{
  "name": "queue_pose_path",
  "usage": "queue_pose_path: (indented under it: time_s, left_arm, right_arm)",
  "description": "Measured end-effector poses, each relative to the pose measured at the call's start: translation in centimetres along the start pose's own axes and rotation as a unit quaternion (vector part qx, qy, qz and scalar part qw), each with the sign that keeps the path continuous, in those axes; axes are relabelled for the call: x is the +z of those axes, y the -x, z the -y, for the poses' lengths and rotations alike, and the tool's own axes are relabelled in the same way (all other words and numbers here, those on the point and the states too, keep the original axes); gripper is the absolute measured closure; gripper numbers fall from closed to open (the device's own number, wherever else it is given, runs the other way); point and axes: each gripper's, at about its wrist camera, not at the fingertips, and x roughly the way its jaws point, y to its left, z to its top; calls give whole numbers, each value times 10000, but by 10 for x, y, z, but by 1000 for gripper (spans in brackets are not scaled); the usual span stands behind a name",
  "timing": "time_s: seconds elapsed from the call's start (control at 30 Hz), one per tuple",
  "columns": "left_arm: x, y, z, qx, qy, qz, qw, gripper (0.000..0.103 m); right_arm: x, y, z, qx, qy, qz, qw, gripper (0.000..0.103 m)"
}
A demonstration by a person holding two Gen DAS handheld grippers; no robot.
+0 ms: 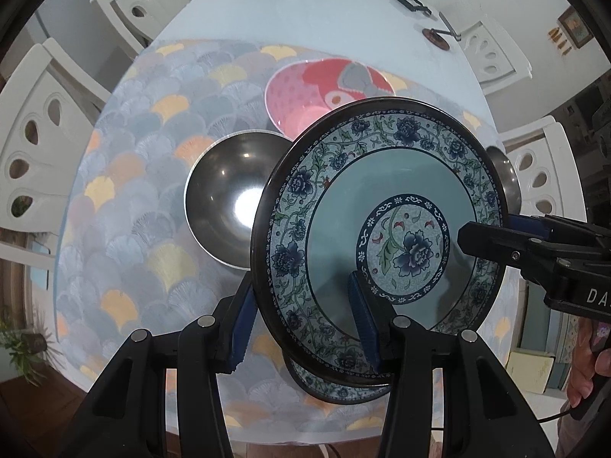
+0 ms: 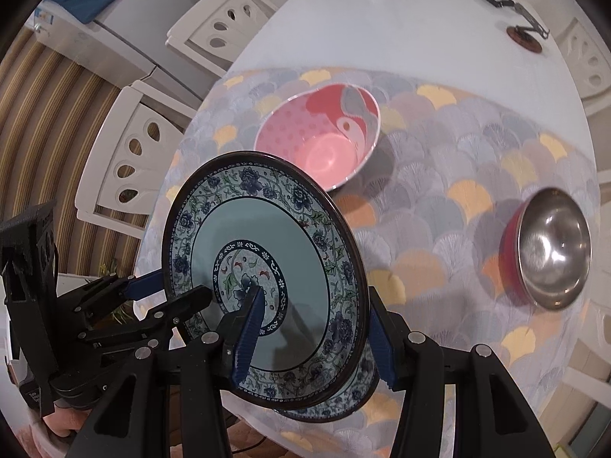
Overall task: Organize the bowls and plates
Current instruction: 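Lower the held plate with both tools onto the stacked floral plates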
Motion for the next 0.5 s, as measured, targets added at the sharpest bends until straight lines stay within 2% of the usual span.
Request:
queue_pose_path:
  time_s: [0.5]
  left_arm:
    - [-22, -24, 3, -3, -63, -388, 9992, 59]
  right_arm:
    - [-27, -24, 12, -16, -97, -440, 9990, 52]
